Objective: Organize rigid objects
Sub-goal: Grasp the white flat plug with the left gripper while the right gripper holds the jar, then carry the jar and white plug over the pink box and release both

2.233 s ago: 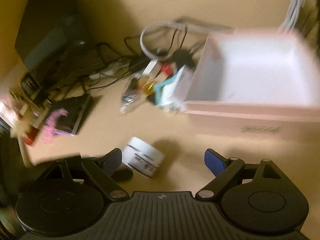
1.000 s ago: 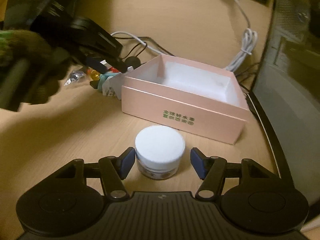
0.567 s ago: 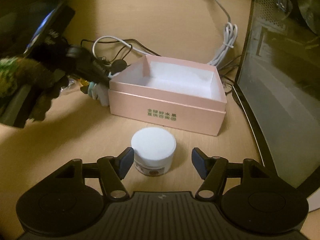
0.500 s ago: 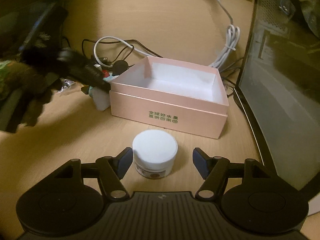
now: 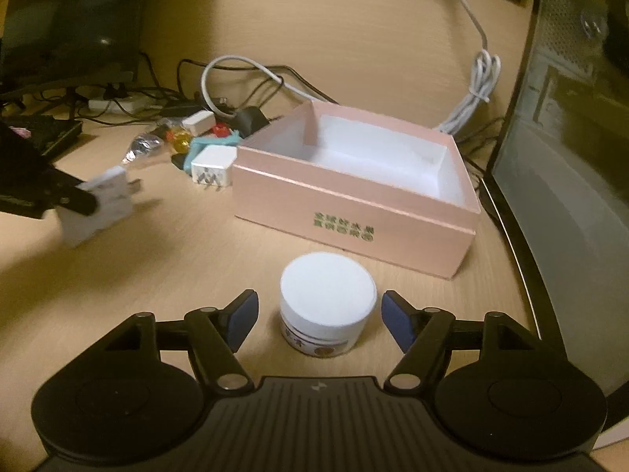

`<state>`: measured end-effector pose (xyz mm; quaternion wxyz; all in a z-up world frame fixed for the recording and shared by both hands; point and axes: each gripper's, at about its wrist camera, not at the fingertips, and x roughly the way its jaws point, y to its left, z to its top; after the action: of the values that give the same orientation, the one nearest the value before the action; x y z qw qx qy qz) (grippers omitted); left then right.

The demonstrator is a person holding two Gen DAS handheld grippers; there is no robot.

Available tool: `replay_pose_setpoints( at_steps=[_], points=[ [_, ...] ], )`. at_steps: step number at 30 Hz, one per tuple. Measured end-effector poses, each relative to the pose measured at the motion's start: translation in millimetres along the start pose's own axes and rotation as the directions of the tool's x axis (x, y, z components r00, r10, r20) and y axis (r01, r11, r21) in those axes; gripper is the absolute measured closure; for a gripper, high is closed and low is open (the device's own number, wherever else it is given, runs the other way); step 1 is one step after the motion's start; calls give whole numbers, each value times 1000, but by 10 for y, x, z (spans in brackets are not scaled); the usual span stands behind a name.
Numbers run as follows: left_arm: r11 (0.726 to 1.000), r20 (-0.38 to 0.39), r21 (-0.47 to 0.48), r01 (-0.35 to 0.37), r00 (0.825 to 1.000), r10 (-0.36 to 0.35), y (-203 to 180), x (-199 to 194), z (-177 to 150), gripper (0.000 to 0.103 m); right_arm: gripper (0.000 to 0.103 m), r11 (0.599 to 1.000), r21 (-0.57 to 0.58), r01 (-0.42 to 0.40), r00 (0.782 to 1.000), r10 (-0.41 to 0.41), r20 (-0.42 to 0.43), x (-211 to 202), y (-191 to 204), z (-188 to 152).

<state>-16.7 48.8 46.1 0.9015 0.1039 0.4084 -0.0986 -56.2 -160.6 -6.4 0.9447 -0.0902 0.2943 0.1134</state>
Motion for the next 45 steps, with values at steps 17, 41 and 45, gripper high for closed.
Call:
replay_pose_setpoints(
  at_steps=[17,41,45],
  points=[
    [994,-28,48,100,995,-98,-503,199,-53,74,21,991,130,34,999,-28,-46,-20,-244,-283],
    [936,-8,-300,186,980,-197,-324,251,180,67,0,990,139,-36,995,49,-88,86,-294,-271],
    [937,3,-320,142,989,-149,-360,374,173,78,19,988,147,-55,996,65,-63,64,-295,-177]
  ],
)
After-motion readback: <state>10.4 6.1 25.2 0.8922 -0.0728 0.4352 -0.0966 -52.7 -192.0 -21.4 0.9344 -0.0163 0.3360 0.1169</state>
